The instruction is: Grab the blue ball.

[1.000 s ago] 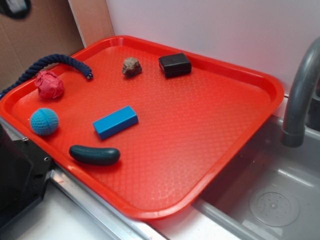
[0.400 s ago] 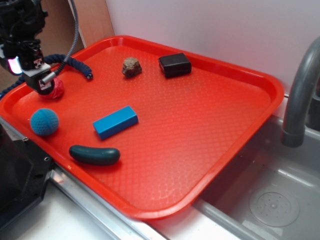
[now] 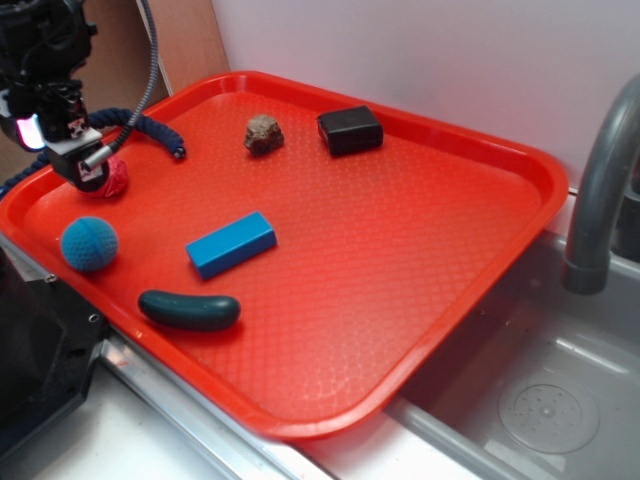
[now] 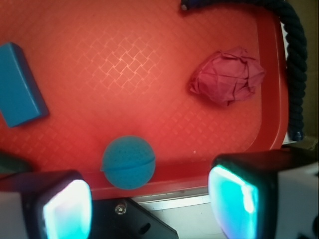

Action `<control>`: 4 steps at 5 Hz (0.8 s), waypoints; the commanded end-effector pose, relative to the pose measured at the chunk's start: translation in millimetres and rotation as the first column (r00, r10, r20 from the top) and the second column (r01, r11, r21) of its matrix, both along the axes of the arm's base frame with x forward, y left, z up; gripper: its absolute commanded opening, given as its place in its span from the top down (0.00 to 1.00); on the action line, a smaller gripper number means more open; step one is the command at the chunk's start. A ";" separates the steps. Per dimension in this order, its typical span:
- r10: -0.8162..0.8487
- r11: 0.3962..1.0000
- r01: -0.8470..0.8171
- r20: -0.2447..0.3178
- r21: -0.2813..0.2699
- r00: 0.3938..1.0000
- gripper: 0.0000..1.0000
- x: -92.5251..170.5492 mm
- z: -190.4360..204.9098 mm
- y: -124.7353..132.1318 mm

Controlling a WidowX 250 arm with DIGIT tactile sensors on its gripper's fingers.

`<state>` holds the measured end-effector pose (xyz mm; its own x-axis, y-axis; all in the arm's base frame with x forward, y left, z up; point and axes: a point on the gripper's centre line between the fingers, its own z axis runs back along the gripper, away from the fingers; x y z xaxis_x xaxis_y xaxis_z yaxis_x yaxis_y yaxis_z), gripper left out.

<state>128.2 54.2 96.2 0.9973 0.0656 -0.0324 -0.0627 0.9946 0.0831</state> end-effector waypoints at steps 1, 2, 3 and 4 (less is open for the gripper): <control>-0.022 0.999 0.024 0.042 -0.036 0.999 0.00 -13.2 -66.9 1.9; -0.012 0.999 0.012 -0.008 -0.036 1.000 0.91 -18.0 -85.3 -6.5; -0.004 1.000 0.004 -0.004 -0.019 1.000 1.00 -16.4 -80.6 -7.8; -0.016 1.000 0.016 0.019 -0.020 1.000 1.00 -9.9 -55.2 -6.4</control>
<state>112.6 43.8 35.3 0.9979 0.0448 -0.0458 -0.0419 0.9972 0.0623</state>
